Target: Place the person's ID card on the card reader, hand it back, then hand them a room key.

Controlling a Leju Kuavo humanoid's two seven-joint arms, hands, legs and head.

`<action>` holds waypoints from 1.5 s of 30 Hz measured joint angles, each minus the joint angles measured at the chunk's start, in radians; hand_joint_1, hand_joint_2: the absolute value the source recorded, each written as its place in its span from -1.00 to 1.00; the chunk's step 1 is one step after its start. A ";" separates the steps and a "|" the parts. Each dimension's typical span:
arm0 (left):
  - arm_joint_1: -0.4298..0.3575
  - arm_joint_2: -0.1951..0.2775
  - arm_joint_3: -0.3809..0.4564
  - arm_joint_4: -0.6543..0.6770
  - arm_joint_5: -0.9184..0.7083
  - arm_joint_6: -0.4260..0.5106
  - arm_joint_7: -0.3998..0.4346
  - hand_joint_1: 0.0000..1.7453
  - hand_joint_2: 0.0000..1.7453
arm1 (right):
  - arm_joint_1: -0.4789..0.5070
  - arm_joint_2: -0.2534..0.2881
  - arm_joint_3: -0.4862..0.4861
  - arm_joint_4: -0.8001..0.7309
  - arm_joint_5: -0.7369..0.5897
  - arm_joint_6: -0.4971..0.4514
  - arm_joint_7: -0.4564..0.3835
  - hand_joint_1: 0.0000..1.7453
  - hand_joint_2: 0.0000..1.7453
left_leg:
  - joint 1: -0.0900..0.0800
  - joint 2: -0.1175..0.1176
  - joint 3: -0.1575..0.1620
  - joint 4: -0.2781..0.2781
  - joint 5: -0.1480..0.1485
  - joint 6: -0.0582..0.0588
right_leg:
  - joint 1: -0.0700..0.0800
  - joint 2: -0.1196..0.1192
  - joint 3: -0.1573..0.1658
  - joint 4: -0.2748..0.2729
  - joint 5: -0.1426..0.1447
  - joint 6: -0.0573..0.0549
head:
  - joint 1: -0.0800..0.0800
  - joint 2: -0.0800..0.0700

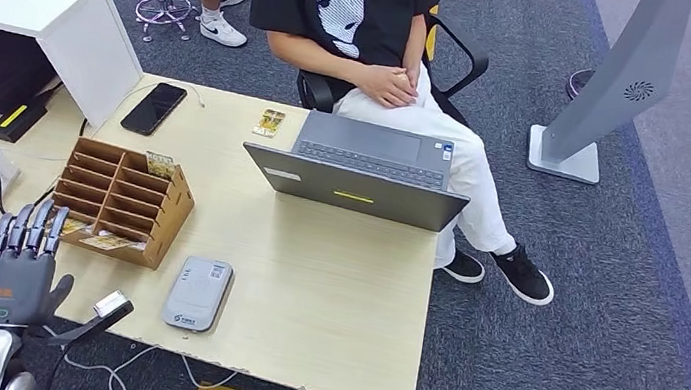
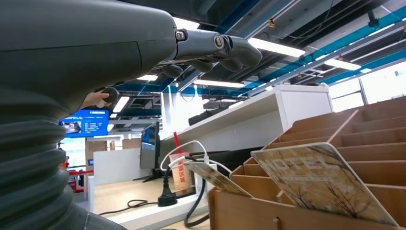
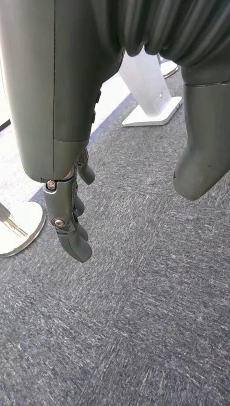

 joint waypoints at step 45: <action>-0.106 -0.148 -0.007 -0.049 0.001 0.000 -0.097 -1.00 1.00 | -0.009 -0.004 0.024 -0.001 0.013 -0.015 -0.007 -1.00 1.00 | 0.000 0.000 0.000 0.000 0.000 0.000 | 0.000 0.000 0.000 0.000 0.000 0.000 | 0.000 0.000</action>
